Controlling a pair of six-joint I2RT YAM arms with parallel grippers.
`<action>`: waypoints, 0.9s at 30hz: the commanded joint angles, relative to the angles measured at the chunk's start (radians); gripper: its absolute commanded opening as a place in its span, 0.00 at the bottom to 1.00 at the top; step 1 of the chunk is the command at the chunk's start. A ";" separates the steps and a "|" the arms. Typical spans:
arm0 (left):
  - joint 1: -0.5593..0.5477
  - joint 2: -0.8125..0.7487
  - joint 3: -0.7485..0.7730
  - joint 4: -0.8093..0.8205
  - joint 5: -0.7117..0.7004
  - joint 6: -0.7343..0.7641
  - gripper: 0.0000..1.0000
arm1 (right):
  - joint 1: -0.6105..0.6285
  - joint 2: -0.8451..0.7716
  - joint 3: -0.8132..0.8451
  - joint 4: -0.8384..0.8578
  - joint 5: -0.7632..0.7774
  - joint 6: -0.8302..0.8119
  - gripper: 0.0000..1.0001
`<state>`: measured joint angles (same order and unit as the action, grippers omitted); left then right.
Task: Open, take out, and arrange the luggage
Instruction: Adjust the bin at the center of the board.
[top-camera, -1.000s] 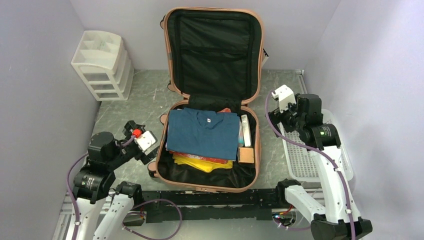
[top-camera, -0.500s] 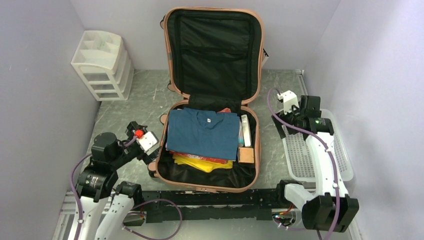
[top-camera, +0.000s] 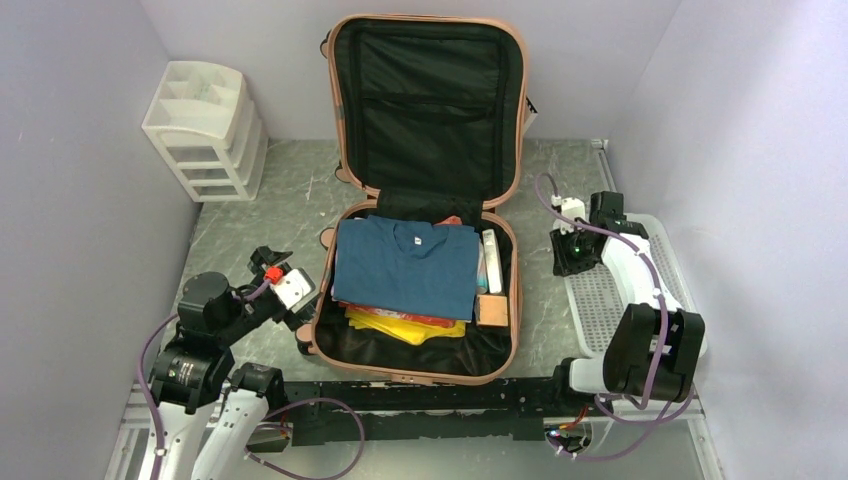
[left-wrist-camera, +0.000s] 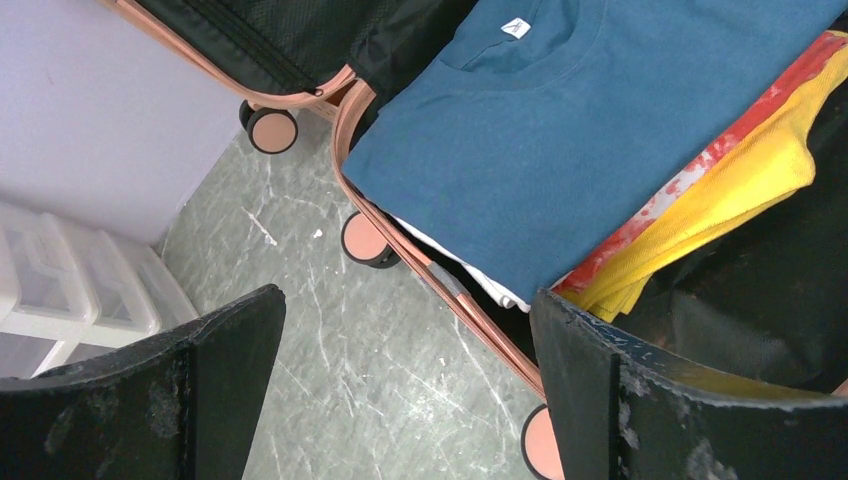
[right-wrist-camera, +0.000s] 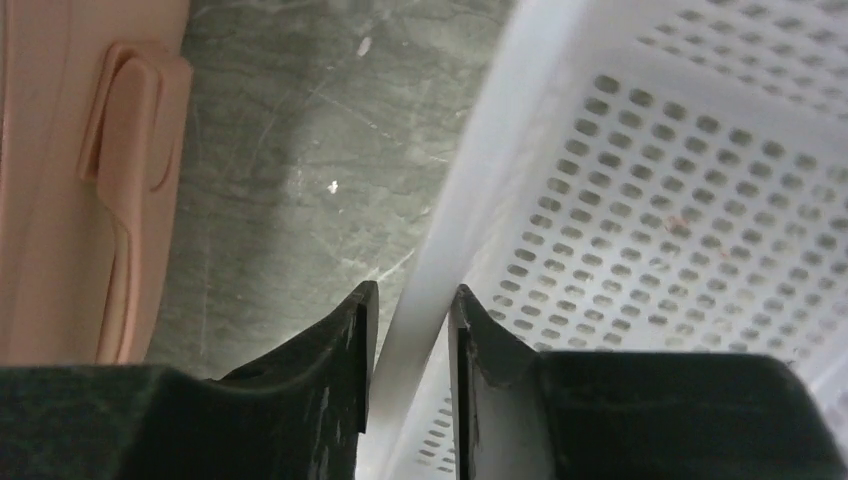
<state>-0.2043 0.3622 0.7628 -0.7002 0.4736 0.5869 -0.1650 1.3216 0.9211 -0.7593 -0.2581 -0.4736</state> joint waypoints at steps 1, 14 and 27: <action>0.006 0.001 0.002 0.025 0.011 -0.002 0.97 | -0.001 0.029 0.052 0.083 -0.072 0.136 0.22; 0.025 0.007 0.005 0.022 0.001 -0.002 0.97 | 0.017 0.083 0.107 0.241 -0.141 0.409 0.10; 0.032 0.016 0.004 0.027 -0.013 -0.007 0.97 | 0.025 0.034 0.222 0.062 -0.392 0.208 0.71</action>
<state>-0.1791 0.3645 0.7624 -0.7002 0.4664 0.5865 -0.1184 1.4208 1.0645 -0.6106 -0.5606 -0.1421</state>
